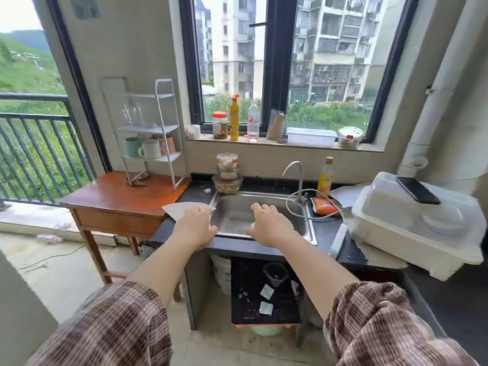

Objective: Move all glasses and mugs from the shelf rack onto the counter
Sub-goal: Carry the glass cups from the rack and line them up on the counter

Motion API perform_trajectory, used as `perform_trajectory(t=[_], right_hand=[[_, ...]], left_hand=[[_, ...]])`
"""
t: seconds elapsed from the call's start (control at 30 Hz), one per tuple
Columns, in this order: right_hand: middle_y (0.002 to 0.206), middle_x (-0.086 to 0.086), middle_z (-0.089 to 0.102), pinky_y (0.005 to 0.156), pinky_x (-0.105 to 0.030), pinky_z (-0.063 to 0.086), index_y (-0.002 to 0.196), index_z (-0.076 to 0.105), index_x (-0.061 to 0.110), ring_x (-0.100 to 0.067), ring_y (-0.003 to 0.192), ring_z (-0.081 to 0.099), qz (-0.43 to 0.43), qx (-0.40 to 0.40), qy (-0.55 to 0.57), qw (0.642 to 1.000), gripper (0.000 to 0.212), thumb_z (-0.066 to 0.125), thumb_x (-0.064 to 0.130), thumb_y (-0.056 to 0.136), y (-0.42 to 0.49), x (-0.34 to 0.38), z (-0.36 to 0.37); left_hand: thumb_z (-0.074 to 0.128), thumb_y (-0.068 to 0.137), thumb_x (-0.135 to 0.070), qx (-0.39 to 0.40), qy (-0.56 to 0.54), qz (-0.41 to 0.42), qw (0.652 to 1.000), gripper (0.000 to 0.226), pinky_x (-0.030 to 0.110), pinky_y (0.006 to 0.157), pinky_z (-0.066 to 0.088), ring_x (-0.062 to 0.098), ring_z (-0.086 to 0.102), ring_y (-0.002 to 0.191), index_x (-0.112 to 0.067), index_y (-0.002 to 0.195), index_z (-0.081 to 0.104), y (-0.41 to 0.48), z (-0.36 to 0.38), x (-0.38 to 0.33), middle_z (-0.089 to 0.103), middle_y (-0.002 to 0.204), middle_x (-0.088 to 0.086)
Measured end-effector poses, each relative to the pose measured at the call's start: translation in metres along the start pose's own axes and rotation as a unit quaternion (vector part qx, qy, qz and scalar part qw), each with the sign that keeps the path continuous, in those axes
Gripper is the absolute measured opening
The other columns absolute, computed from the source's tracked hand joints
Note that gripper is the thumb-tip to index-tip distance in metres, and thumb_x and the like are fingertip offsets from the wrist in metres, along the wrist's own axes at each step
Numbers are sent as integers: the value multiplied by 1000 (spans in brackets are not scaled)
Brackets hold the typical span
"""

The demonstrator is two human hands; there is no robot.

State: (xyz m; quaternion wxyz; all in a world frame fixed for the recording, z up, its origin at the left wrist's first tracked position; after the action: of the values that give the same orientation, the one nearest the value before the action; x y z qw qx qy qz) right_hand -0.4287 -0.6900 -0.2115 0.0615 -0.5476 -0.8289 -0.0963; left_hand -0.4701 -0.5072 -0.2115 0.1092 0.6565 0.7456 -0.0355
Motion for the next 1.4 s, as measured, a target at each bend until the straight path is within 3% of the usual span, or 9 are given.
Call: perform_trajectory(t=[0.2, 0.47, 0.73, 1.07, 1.23, 1.4], right_hand=[[135, -12, 49, 98, -44, 41, 138, 37, 11, -32, 126, 41, -77, -7, -37, 996, 58, 55, 36, 89, 104, 98, 8], [129, -12, 52, 93, -44, 42, 132, 40, 13, -32, 122, 43, -128, -28, -33, 991, 53, 54, 39, 88, 278, 197, 32], [137, -11, 48, 99, -44, 41, 141, 35, 14, -30, 128, 39, -114, -14, 3, 993, 62, 55, 38, 88, 442, 261, 40], [124, -12, 54, 93, -42, 44, 128, 42, 11, -32, 120, 45, -84, -35, 20, 996, 45, 57, 26, 88, 606, 332, 57], [133, -12, 55, 96, -40, 42, 139, 41, 10, -31, 124, 45, 7, -47, 152, 987, 58, 57, 35, 89, 684, 366, 64], [131, -6, 59, 85, -27, 40, 133, 52, 12, -25, 113, 57, 89, -64, 322, 940, 45, 58, 30, 92, 747, 396, 64]], left_hand=[[49, 87, -36, -39, 21, -62, 997, 51, 45, 96, 42, 33, 42, 121, -17, 134, 43, 57, -38, 104, 48, 130, 13], [48, 88, -35, -91, 10, -91, 992, 52, 44, 98, 41, 30, 39, 125, -19, 137, 42, 187, -74, 227, 45, 135, 11], [48, 90, -36, -96, -32, -107, 989, 47, 43, 95, 42, 28, 42, 122, -19, 134, 44, 319, -94, 324, 47, 132, 9], [47, 90, -32, -117, -78, -75, 987, 46, 43, 95, 42, 29, 42, 123, -18, 134, 44, 476, -120, 434, 46, 135, 10], [45, 92, -30, -100, -148, -47, 983, 50, 42, 103, 38, 28, 40, 131, -13, 139, 40, 554, -132, 487, 42, 144, 11], [41, 96, -23, -111, -262, -40, 958, 49, 37, 103, 35, 33, 44, 128, -3, 141, 36, 624, -140, 515, 47, 141, 17]])
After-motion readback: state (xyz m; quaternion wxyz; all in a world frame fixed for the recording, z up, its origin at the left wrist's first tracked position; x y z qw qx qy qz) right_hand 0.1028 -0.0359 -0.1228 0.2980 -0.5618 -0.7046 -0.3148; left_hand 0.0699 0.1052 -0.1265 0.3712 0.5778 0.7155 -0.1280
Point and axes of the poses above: each hand's wrist, its own y-axis towards the middle knuckle, its own z-axis out of the palm, x = y × z, the point moved 2 cm from there along y, towards the middle knuckle
